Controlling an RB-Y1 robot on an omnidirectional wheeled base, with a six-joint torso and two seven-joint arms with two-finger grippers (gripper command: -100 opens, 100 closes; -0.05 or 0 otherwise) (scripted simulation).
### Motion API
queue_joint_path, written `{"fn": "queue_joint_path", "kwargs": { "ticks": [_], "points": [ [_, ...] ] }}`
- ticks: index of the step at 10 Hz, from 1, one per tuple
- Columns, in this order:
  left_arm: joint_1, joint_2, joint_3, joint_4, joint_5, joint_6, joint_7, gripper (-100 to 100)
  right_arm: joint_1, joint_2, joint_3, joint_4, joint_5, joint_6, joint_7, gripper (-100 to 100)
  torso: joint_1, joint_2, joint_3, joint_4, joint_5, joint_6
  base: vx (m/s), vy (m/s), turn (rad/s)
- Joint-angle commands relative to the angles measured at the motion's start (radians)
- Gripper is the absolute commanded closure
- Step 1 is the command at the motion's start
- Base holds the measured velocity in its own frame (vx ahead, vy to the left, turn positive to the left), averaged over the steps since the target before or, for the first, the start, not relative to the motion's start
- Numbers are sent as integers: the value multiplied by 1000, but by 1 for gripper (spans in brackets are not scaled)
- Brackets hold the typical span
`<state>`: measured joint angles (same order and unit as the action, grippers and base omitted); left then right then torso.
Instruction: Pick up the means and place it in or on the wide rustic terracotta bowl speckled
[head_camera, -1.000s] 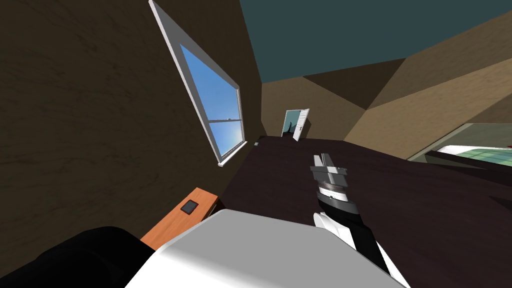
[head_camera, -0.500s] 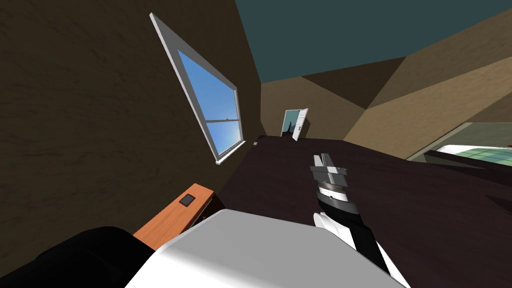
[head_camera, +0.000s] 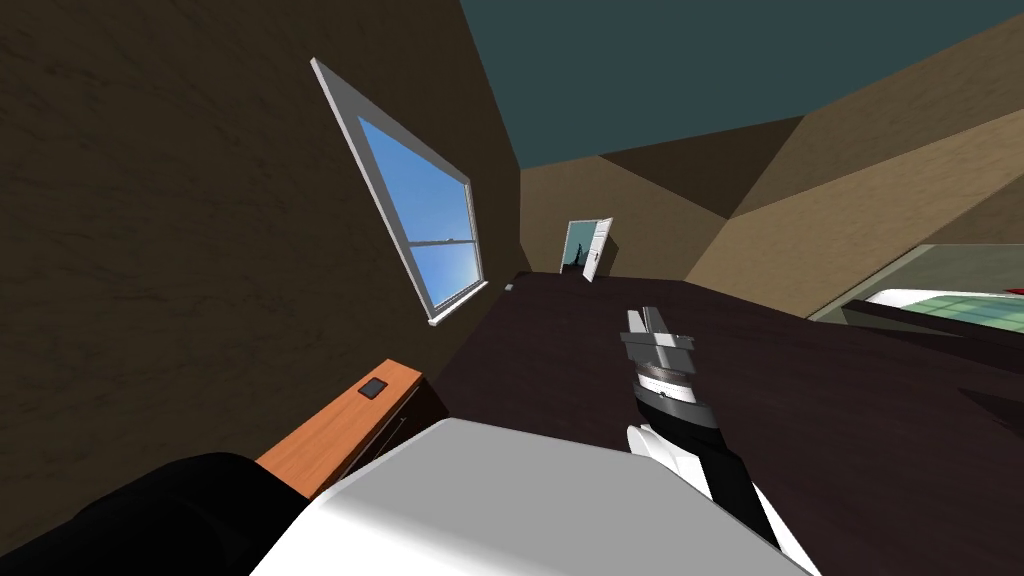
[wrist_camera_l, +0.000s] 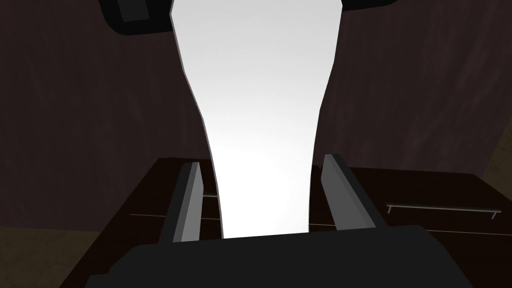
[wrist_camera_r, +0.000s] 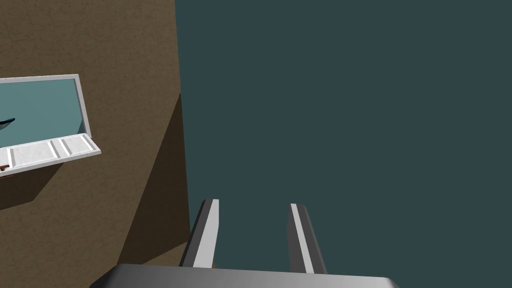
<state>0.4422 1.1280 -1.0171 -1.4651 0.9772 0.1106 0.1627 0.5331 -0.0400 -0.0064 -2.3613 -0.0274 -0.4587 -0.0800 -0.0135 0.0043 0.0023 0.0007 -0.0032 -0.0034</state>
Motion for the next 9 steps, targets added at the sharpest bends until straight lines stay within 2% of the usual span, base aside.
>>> {"fn": "queue_joint_path", "kwargs": {
  "ticks": [1, 4, 7, 9],
  "points": [
    [10, 39, -12, -25, 24, -12, 8, 100, 0, 0, 0, 0, 0, 0, 0, 0, 0, 0, 0, 0, 0, 0, -51, -84, 10],
    [20, 87, -13, -48, 48, -17, 16, 100, 0, 0, 0, 0, 0, 0, 0, 0, 10, -3, -2, -1, 1, 1, -50, 6, 9],
    [30, 140, -8, -70, 69, -17, 21, 100, 0, 0, 0, 0, 0, 0, 0, 0, 16, -4, -3, -1, 2, 2, -36, 70, 1],
    [41, 195, -2, -95, 90, -16, 25, 100, 0, 0, 0, 0, 0, 0, 0, 0, 16, -3, -2, -1, 1, 2, -59, 88, 8]
  ]
}}
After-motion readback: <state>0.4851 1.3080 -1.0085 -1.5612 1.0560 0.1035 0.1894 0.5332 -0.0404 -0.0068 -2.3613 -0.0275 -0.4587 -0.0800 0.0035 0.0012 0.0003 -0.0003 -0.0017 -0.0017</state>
